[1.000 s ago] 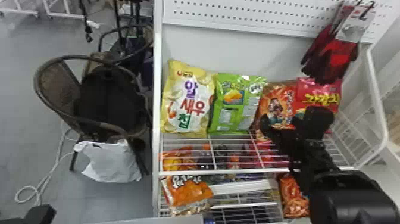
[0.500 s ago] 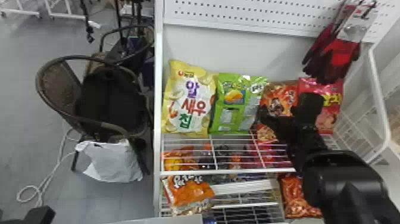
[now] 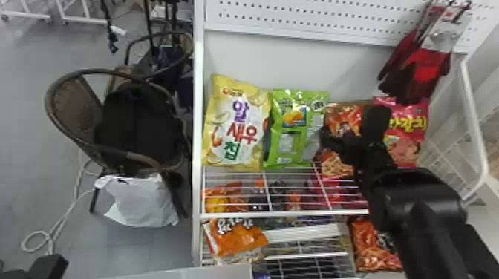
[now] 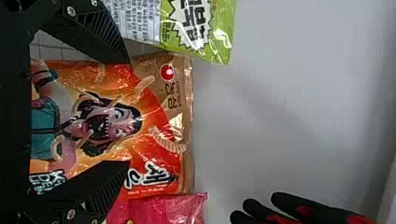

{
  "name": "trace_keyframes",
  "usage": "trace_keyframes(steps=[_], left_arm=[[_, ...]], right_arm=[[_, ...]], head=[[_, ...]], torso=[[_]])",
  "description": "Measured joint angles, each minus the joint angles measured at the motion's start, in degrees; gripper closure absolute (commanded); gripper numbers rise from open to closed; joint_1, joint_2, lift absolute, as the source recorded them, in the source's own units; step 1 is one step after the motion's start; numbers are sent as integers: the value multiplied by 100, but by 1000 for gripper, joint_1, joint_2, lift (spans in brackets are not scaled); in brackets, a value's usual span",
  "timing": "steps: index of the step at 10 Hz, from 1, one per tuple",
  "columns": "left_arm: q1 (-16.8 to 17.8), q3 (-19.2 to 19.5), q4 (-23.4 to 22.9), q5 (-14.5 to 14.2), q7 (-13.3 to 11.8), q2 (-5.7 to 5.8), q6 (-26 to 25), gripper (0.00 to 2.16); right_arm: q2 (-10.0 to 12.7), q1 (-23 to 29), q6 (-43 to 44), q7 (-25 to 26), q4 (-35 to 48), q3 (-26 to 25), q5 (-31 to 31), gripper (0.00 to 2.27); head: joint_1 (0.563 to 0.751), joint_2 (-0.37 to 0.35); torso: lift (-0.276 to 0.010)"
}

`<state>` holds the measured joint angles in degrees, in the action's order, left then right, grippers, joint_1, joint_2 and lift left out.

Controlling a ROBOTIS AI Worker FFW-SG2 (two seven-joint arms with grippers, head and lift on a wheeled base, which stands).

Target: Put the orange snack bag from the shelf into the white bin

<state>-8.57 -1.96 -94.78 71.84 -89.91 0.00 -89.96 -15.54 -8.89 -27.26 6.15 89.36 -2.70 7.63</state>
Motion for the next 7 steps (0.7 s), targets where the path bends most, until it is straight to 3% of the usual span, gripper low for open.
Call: trace_keyframes(steps=[5, 6, 7], left_arm=[[29, 64, 28, -66, 0, 0, 0, 2138], [26, 81, 34, -87, 0, 0, 0, 2138], [23, 89, 38, -106, 0, 0, 0, 2138]], right_arm=[[-166, -579, 111, 0, -853, 74, -102, 144], [-200, -651, 93, 0, -975, 119, -113, 363], [-220, -712, 20, -3, -1061, 160, -124, 903]], head=[[695, -226], [695, -231], [695, -233]], torso=[[1], [1], [1]])
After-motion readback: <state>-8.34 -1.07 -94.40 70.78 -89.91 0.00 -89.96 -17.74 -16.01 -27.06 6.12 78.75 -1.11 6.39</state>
